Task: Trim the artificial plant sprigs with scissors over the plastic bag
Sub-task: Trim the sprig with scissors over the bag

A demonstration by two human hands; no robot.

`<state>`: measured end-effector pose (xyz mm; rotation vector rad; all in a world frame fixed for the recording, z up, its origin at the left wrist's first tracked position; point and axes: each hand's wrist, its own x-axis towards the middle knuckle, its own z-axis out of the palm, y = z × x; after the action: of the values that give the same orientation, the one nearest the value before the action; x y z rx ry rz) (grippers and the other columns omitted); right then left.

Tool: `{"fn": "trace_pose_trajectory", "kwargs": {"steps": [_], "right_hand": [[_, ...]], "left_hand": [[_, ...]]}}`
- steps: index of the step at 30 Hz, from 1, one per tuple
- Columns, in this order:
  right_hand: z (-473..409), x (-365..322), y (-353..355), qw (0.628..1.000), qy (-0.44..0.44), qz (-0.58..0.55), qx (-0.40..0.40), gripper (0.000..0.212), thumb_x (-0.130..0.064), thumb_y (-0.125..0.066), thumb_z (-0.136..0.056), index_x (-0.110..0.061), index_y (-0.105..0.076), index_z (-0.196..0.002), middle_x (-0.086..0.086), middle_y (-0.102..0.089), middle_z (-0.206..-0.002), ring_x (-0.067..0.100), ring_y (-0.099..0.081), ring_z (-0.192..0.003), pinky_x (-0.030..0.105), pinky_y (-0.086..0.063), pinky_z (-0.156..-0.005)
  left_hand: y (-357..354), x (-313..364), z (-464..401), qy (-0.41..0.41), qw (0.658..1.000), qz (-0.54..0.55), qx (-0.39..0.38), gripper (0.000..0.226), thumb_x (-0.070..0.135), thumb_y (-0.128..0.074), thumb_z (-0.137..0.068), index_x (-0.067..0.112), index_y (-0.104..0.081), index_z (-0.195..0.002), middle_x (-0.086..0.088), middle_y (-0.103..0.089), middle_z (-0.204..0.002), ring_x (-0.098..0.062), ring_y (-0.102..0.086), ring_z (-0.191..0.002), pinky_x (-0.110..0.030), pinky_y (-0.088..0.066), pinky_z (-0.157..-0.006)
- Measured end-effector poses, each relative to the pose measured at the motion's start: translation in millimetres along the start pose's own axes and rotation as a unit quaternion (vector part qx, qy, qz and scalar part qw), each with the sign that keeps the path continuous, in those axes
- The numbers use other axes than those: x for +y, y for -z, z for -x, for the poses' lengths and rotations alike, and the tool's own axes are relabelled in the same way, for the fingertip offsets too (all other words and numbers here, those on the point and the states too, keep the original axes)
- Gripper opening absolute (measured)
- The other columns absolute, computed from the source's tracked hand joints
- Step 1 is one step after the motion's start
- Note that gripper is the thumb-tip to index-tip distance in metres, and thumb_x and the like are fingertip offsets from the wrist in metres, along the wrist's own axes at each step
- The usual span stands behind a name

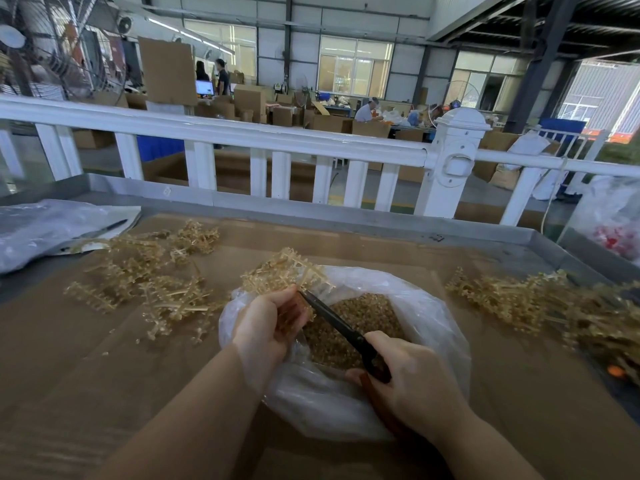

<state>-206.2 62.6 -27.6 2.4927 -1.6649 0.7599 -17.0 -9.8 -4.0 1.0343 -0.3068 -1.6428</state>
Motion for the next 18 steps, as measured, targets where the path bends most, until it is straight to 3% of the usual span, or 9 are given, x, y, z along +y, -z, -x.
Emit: {"fn": "trace_pose_trajectory", "kwargs": {"steps": [5, 13, 18], "right_hand": [[0, -2, 1, 1.0, -0.001, -0.019, 0.002, 0.045, -0.062, -0.046, -0.083, -0.025, -0.063, -0.103, -0.012, -0.063, -0.076, 0.001, -0.055, -0.064, 0.001, -0.028, -0.055], [0, -1, -1, 1.0, 0.0, -0.015, 0.013, 0.05, -0.065, -0.042, -0.082, -0.026, -0.063, -0.103, -0.012, -0.063, -0.075, 0.001, -0.055, -0.064, 0.001, -0.027, -0.054], [1, -1, -1, 1.0, -0.004, -0.012, 0.01, 0.049, -0.068, -0.041, -0.081, -0.027, -0.061, -0.1, -0.01, -0.062, -0.073, 0.004, -0.055, -0.064, 0.004, -0.029, -0.052]], "left_hand": [[1, 0, -3, -0.005, 1.0, -0.01, 0.002, 0.009, 0.004, -0.065, -0.085, 0.001, -0.063, -0.077, -0.005, -0.064, -0.05, -0.013, -0.062, -0.041, -0.022, -0.053, -0.042], [11, -9, -9, -0.029, 0.999, -0.018, -0.043, 0.006, 0.0, -0.061, -0.086, 0.006, -0.061, -0.089, -0.006, -0.068, -0.057, -0.015, -0.067, -0.051, -0.025, -0.054, -0.045], [14, -9, -9, -0.025, 0.997, -0.006, -0.07, 0.01, -0.002, -0.056, -0.089, 0.006, -0.059, -0.084, -0.008, -0.068, -0.061, -0.017, -0.068, -0.056, -0.03, -0.058, -0.051]]}}
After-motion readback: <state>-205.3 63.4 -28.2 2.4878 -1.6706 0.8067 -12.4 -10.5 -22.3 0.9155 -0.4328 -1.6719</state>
